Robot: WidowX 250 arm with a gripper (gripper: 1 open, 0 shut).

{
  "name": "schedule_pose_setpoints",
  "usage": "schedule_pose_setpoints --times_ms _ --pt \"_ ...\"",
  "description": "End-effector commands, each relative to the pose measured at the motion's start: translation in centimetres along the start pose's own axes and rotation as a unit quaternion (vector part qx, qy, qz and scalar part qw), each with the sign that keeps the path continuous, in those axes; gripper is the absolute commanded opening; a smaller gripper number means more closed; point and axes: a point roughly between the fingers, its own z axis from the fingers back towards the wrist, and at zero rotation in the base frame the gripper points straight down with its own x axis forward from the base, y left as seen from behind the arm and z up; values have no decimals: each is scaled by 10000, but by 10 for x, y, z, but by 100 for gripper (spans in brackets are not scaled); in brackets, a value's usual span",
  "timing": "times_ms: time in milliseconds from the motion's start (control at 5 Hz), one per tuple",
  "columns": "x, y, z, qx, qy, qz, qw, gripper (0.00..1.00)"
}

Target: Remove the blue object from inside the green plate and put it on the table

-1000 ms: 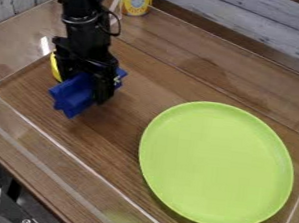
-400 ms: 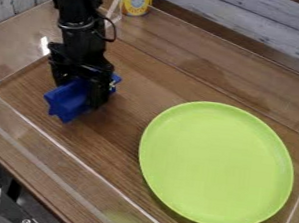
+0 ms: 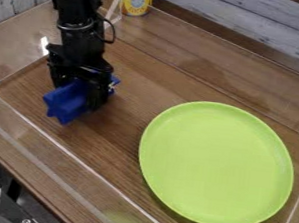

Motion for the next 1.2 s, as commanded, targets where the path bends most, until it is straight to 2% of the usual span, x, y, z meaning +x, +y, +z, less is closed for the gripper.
schedule_pose_setpoints --times_ms 0,800,1000 --pt "0 0 7 63 -65 17 10000 100" --pt "-1 -7 14 132 66 2 9999 100" --pt "0 -11 21 55 34 -9 10000 100"
